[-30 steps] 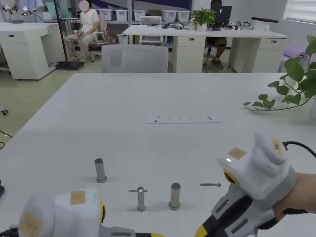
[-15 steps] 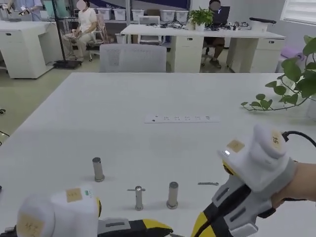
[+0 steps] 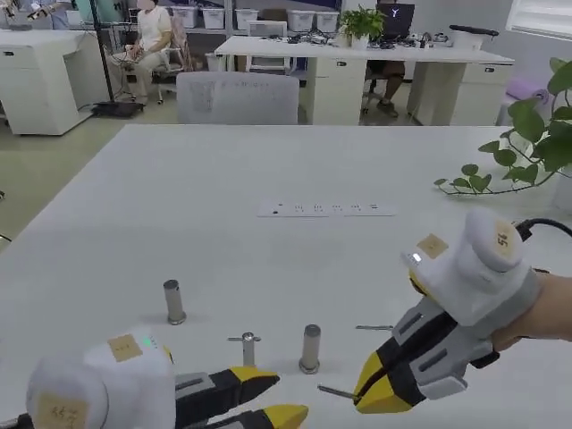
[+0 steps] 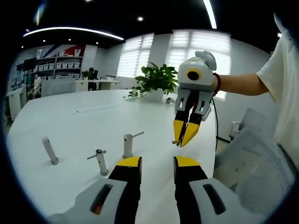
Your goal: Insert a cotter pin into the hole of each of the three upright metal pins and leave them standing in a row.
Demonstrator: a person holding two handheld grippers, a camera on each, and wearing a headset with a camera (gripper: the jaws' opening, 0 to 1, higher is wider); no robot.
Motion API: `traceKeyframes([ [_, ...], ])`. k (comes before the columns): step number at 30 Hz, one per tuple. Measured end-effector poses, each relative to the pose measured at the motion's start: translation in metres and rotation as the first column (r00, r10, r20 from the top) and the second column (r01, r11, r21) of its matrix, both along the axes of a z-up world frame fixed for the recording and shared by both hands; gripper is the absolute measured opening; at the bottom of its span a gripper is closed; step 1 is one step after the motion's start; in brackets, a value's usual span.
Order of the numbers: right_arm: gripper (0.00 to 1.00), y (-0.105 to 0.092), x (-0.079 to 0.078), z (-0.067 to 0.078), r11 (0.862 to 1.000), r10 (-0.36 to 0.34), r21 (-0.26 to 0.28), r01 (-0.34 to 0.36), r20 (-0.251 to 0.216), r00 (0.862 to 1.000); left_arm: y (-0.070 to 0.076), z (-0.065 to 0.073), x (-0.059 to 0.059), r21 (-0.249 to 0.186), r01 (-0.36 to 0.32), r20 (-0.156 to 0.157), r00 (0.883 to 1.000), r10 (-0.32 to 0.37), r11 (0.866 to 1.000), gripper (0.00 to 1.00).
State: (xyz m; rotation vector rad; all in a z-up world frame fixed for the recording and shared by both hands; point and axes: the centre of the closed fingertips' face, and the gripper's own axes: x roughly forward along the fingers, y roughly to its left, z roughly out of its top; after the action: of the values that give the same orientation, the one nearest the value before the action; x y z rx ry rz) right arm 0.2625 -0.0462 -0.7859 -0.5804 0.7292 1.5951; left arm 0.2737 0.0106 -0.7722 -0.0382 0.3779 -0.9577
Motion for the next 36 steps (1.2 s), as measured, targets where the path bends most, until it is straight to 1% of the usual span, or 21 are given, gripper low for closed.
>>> traceKeyframes([
  [3,0.03,-0.004,0.007,-0.001,1.000,-0.011,-0.021,0.012,0.026,1.000,0.004,-0.002,0.005,0.010,-0.022,0.004,1.000,0.021,1.000,0.29],
  [5,0.03,-0.007,0.011,-0.002,0.999,-0.015,-0.030,0.016,0.033,0.999,0.005,-0.004,0.007,0.024,-0.027,0.009,1.000,0.027,0.999,0.30],
  [10,0.03,-0.013,0.022,-0.007,0.998,-0.022,-0.064,0.026,0.069,0.997,0.006,-0.008,0.012,0.044,-0.032,0.014,0.999,0.032,0.999,0.33],
  [16,0.03,-0.017,0.035,-0.011,0.995,-0.036,-0.086,0.044,0.098,0.995,0.004,-0.013,0.020,0.061,-0.044,0.018,0.999,0.043,0.997,0.37],
  [18,0.03,-0.019,0.041,-0.014,0.993,-0.035,-0.104,0.047,0.117,0.993,0.003,-0.016,0.022,0.076,-0.052,0.015,0.999,0.051,0.996,0.37],
  [20,0.03,-0.021,0.046,-0.016,0.992,-0.039,-0.111,0.053,0.124,0.992,0.001,-0.019,0.023,0.087,-0.048,0.006,0.999,0.047,0.995,0.37],
  [22,0.03,-0.022,0.050,-0.017,0.992,-0.036,-0.117,0.052,0.137,0.990,0.000,-0.021,0.026,0.097,-0.060,0.010,0.998,0.060,0.993,0.38],
  [23,0.03,-0.022,0.052,-0.018,0.991,-0.038,-0.120,0.055,0.142,0.989,-0.001,-0.023,0.028,0.102,-0.067,0.007,0.998,0.066,0.993,0.37],
  [30,0.03,-0.027,0.066,-0.025,0.986,-0.037,-0.154,0.064,0.170,0.985,-0.004,-0.032,0.040,0.111,-0.117,-0.006,0.993,0.118,0.987,0.37],
  [32,0.03,-0.028,0.069,-0.026,0.985,-0.038,-0.158,0.066,0.172,0.984,-0.005,-0.034,0.044,0.106,-0.139,-0.016,0.990,0.141,0.985,0.37],
  [36,0.03,-0.031,0.075,-0.030,0.983,-0.035,-0.173,0.066,0.179,0.983,-0.010,-0.036,0.049,0.099,-0.151,-0.021,0.988,0.154,0.984,0.37],
])
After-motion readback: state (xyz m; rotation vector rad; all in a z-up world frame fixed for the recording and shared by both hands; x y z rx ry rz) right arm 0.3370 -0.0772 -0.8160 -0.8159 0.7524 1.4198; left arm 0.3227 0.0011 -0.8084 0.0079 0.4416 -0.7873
